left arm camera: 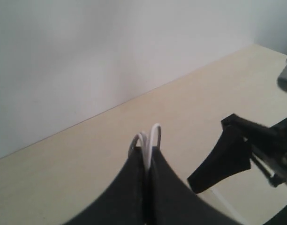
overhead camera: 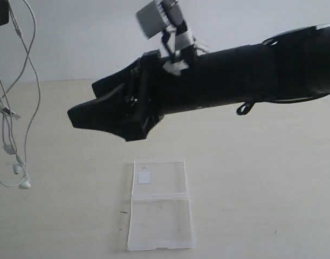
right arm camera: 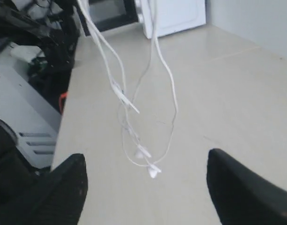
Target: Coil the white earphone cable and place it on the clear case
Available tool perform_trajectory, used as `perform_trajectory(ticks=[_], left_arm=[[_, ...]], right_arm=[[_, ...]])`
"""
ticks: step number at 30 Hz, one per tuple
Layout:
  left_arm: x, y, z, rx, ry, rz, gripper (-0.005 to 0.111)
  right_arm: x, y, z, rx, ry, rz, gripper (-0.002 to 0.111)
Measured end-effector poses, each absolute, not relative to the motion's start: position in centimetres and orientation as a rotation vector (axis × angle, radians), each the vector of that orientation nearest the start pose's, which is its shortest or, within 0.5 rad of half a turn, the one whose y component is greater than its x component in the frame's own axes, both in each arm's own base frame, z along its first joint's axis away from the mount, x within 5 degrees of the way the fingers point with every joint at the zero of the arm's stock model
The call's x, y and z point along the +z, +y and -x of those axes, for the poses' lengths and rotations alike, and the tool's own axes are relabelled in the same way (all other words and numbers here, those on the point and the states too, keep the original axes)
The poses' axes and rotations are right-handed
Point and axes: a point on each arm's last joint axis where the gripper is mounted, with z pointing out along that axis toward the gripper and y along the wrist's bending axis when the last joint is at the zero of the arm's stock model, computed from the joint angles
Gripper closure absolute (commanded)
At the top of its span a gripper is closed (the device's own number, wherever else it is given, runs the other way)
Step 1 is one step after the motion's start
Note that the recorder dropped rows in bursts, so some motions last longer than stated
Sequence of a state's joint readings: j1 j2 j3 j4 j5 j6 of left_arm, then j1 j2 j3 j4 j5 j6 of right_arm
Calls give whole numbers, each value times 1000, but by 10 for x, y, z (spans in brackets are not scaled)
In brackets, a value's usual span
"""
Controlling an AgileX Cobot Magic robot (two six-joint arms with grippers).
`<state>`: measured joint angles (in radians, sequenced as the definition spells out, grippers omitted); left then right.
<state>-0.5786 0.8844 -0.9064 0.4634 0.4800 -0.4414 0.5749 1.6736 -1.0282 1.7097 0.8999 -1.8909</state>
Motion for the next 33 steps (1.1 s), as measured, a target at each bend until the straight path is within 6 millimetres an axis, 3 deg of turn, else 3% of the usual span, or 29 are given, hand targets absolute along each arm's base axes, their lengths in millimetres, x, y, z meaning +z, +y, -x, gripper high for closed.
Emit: perform_trajectory(ticks=[4, 9, 14, 21, 25, 33], left_arm=[[386, -84, -163, -217, 1858, -380, 107], [386, -84, -162, -227, 1868, -375, 107], [385, -84, -162, -230, 1874, -372, 107], [386, -85, -162, -239, 1870, -368, 107], [391, -81, -162, -204, 1870, -354, 107], [402, -66, -160, -229, 1806, -77, 107]], right_arm=[[256, 272, -252, 1090, 1596, 1235, 36], [268, 303, -255, 1010, 1550, 1248, 27], [275, 323, -254, 995, 1534, 1239, 27], [269, 353, -235, 1025, 1517, 1297, 33], [273, 357, -236, 1012, 1522, 1278, 35], [275, 357, -238, 1003, 1540, 1252, 35]])
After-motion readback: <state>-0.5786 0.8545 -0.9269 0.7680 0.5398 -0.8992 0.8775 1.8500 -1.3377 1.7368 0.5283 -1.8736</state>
